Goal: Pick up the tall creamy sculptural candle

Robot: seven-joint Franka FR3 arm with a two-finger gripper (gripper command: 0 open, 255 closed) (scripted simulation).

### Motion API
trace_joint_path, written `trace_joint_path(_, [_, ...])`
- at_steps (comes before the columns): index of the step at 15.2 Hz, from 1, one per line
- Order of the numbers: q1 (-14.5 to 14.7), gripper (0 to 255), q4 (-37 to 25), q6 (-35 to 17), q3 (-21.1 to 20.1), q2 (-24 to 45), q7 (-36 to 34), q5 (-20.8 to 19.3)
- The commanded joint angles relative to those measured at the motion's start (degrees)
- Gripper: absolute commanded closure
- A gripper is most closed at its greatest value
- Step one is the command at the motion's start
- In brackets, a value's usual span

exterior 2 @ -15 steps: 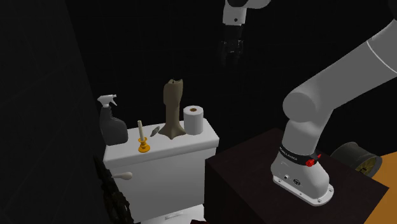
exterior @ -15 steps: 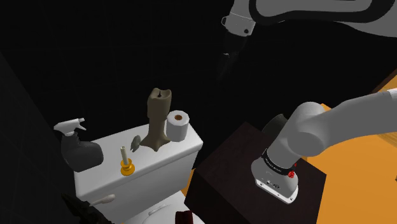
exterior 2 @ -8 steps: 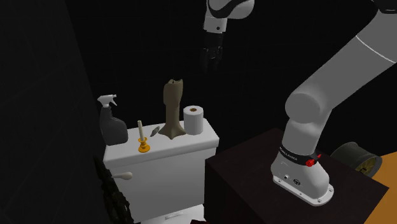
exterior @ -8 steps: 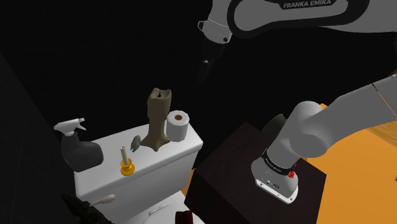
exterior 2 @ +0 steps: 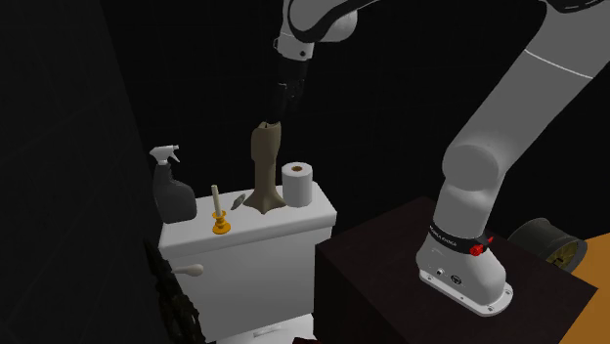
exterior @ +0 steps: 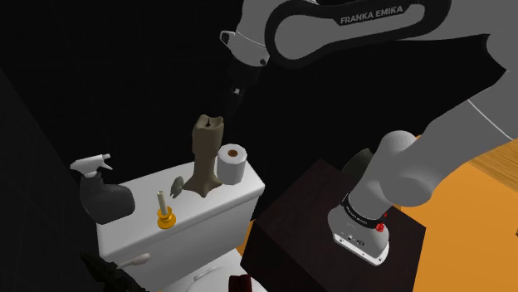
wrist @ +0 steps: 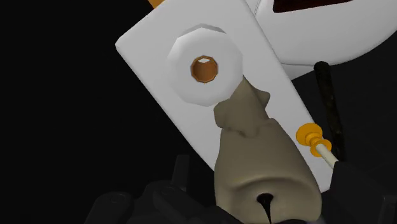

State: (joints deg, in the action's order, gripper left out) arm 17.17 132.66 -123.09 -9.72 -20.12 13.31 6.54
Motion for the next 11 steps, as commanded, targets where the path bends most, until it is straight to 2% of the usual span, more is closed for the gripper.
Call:
trace_joint_path(1, [1.2,0,-0.9,-3.1,-1.3,2.5,0.9,0.0])
trace_joint_path(9, [1.4,0,3.2,-9.4,-1.8,4.7,1.1,0.1])
trace_joint_path(11, [1.4,0,3.2,-9.4,-1.8,4.7,1.1,0.1])
